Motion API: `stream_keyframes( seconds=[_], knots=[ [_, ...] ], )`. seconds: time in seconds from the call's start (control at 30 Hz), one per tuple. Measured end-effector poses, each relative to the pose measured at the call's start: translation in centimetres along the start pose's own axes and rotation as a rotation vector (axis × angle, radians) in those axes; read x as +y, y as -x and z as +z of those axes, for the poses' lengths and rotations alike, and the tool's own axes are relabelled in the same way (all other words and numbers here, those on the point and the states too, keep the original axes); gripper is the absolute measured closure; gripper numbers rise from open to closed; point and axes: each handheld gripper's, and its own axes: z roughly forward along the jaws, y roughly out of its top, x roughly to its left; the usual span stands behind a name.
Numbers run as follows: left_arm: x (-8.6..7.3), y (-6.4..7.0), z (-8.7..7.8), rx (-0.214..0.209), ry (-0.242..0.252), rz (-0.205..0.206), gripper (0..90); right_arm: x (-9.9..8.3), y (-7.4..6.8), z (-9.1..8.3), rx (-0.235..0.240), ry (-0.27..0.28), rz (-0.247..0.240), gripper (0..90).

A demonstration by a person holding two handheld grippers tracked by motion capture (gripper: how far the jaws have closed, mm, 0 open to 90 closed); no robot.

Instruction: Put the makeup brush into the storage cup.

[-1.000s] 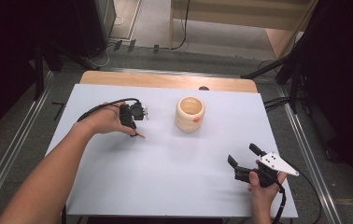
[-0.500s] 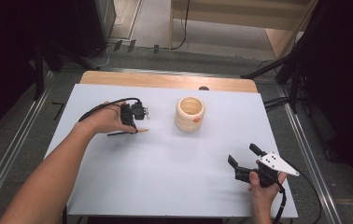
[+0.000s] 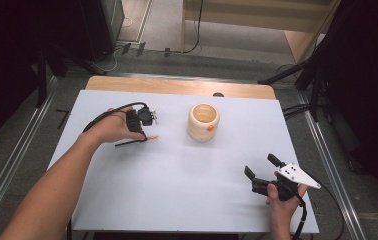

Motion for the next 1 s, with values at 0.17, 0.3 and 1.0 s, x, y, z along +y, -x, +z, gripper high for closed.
stream_keyframes(
  seconds=[0.17,0.3,1.0],
  knots=[
    [-0.6,-0.2,-0.7,0.012,0.073,-0.038,85.1,0.0,-0.1,0.1,0.000,-0.003,0.000,4.2],
    [-0.8,-0.4,-1.7,0.015,0.154,-0.053,85.1,0.0,-0.1,0.1,0.001,-0.003,-0.002,4.2],
    [-0.9,-0.3,-4.1,0.015,0.462,-0.106,85.1,0.0,0.0,0.0,-0.003,-0.004,-0.004,4.2]
  ],
)
